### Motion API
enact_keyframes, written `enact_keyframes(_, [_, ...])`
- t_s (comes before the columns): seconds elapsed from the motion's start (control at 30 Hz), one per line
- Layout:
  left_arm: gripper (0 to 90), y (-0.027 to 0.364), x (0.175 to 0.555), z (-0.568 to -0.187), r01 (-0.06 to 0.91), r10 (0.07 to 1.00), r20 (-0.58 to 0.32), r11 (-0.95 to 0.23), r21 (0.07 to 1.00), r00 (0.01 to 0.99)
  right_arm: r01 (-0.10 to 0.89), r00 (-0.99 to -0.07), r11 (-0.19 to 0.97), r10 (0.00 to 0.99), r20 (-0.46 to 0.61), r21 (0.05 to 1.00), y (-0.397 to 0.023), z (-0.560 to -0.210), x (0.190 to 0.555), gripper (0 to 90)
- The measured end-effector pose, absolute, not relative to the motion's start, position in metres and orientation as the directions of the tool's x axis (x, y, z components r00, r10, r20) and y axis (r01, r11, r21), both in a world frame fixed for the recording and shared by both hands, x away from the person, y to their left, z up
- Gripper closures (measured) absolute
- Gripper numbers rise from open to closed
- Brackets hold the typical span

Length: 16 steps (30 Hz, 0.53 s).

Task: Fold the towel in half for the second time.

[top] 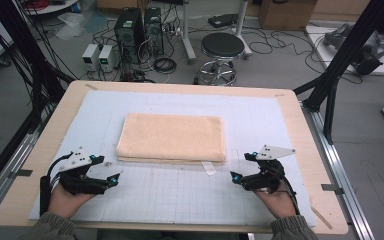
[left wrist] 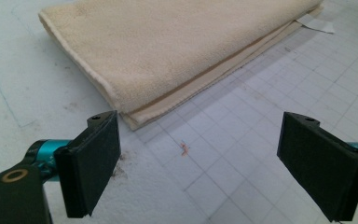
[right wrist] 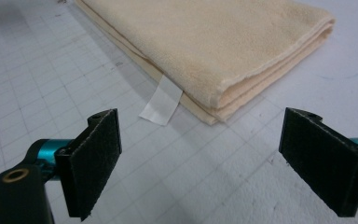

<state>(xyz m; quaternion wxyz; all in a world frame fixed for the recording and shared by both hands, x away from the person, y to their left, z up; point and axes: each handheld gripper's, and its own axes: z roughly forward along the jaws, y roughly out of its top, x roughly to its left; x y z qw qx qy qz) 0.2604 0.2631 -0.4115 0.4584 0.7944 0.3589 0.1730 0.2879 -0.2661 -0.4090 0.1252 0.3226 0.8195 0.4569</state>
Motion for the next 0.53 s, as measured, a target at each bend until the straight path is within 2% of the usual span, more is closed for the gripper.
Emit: enact_keyframes(0.53, [13.2,0.274,0.248,-0.415,0.422,0.754,-0.069,-0.287,0.86,0.653,0.413,-0.754,0.365,0.651,0.088,0.834,-0.277,-0.415,0.27,12.1])
